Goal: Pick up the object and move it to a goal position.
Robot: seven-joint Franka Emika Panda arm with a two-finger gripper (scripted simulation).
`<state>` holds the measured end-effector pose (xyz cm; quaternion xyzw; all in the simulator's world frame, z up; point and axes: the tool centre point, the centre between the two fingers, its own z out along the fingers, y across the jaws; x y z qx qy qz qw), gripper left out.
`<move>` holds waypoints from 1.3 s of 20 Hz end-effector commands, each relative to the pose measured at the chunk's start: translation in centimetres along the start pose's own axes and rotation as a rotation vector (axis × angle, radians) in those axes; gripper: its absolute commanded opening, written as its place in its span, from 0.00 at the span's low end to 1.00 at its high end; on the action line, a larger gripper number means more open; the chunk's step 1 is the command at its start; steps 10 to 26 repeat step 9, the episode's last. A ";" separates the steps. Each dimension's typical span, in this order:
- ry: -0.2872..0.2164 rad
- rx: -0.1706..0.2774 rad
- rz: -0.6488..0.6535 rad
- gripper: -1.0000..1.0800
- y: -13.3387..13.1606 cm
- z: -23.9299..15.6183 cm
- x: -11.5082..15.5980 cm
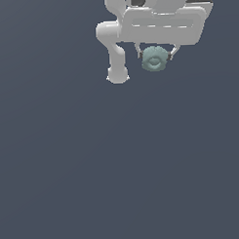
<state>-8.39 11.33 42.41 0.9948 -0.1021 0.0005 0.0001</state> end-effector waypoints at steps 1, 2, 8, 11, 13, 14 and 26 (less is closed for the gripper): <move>-0.001 0.000 0.000 0.00 -0.2 -0.7 -0.1; -0.001 0.000 0.000 0.00 -0.2 -0.8 -0.1; -0.001 0.000 0.000 0.00 -0.2 -0.8 0.0; -0.001 0.000 0.000 0.00 -0.2 -0.7 0.0; -0.001 0.000 0.000 0.00 -0.2 -0.7 0.0; -0.001 0.000 0.000 0.00 -0.2 -0.7 0.0; -0.001 0.000 0.000 0.00 -0.2 -0.7 0.0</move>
